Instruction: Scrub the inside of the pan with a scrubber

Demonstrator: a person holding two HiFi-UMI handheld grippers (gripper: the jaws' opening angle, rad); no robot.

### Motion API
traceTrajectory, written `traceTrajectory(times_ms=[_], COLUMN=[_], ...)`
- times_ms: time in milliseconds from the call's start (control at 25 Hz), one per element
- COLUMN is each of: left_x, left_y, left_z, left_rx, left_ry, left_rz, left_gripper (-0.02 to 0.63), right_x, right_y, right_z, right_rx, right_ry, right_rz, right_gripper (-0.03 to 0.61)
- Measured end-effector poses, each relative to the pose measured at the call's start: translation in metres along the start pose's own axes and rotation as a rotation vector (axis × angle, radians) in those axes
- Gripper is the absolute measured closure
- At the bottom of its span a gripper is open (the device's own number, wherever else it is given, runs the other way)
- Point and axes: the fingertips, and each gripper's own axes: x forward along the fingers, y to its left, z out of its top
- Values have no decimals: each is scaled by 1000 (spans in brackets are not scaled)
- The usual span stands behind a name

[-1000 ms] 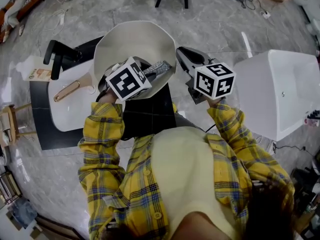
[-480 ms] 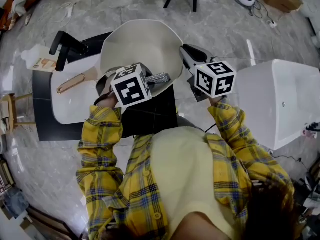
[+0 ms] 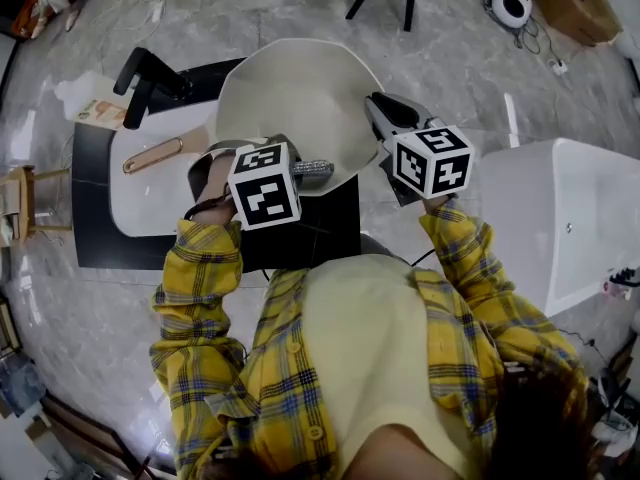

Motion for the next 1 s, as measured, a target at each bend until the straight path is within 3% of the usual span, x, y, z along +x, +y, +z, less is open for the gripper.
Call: traceTrajectory(times_ms=[200, 1000], left_x=[0, 12], left_y=[9, 70], left_z=[-13, -44], left_rx=[24, -1], left_ry=[83, 192], left_rz=[43, 207], left_gripper=[528, 528], right_x=[1, 15], right_y=[0, 0], right_z=[0, -11], right_rx=[-2, 18], right_ry=[8, 46], right_rz=[9, 32], right_gripper=[560, 560])
